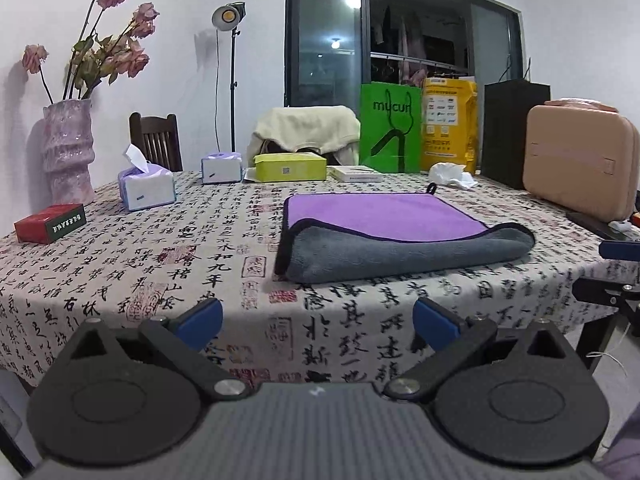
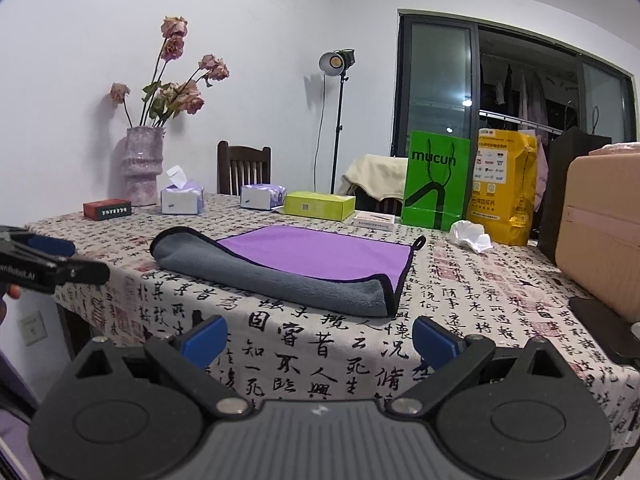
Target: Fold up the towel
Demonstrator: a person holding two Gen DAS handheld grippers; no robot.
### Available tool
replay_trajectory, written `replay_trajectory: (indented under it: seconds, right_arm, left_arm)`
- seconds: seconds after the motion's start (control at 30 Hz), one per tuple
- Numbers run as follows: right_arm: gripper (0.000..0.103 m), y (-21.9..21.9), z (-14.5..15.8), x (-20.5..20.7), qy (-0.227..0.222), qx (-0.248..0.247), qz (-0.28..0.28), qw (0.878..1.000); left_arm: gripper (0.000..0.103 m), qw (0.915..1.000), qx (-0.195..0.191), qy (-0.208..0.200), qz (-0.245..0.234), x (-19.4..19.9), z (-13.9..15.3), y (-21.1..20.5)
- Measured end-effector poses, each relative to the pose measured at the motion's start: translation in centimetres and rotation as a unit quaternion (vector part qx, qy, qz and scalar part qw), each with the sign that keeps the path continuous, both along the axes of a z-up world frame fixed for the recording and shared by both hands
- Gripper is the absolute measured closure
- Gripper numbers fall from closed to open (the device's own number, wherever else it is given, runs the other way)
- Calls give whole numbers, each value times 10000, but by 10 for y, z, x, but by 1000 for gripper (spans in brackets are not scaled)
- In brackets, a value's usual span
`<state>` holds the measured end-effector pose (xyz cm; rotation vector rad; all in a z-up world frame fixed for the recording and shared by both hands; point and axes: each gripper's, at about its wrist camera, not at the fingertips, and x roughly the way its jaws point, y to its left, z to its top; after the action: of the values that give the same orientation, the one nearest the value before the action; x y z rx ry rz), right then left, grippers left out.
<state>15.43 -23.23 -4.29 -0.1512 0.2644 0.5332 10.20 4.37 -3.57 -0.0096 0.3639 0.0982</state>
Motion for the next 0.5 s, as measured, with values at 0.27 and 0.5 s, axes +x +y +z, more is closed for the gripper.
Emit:
replay_trajectory:
  seconds: [0.27,0.5]
  right_arm:
    - [4,3,-3,35,239,118,-87,9996]
    - [7,-1,-1,66,402,253,-200,9987]
  left_arm:
    - [0,10000,-60,75,4,35,-4,13]
    - [0,9996,150,-143,-181,60,3,13]
